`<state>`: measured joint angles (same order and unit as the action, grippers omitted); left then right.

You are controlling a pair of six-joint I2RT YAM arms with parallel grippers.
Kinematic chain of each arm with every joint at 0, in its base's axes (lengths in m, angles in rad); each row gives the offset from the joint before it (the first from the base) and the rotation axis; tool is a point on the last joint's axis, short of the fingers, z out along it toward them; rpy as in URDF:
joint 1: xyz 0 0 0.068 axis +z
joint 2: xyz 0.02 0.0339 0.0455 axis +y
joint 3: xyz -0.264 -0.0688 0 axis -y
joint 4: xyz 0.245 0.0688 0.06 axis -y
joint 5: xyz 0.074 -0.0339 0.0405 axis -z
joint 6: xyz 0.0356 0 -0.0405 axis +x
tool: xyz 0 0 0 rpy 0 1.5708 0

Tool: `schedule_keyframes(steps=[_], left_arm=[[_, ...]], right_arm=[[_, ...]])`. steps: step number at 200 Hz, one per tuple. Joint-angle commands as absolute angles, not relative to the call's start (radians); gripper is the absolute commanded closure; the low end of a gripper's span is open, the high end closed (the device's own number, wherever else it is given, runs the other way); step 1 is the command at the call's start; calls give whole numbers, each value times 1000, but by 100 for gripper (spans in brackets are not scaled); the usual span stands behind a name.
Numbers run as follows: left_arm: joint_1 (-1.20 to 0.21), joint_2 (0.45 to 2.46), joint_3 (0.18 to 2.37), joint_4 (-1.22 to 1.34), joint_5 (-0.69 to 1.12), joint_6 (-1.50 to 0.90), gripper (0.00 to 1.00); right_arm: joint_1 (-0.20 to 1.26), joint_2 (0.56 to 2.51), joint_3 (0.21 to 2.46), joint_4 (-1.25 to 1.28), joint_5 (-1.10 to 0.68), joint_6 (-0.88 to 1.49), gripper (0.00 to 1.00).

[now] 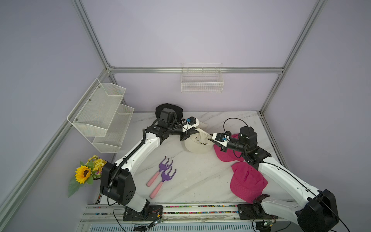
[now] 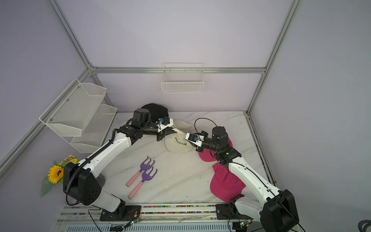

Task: Stack the baseball caps by color
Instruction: Pick up the baseball cap at the corner of the board.

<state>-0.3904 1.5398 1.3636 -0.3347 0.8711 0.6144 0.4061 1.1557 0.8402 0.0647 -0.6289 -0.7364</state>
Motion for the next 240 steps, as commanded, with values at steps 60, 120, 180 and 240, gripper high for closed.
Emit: schedule_keyframes(steps=[60,120,180,240], left_arm=[[-322,1489,1368,-218,1122,539,100],[-320,1503,1370,-224,1096,548,100],[-320,1511,1330,-177,951,412,100],[-311,1516,1235,-131,772,320,100]], right_arm=[[256,1174,792,99,-810,-813,59],[245,1185,804,86,-856,-820,69],[241,1219,840,49,-843,-768,100],[240,1367,969,-40,-853,-775,100]])
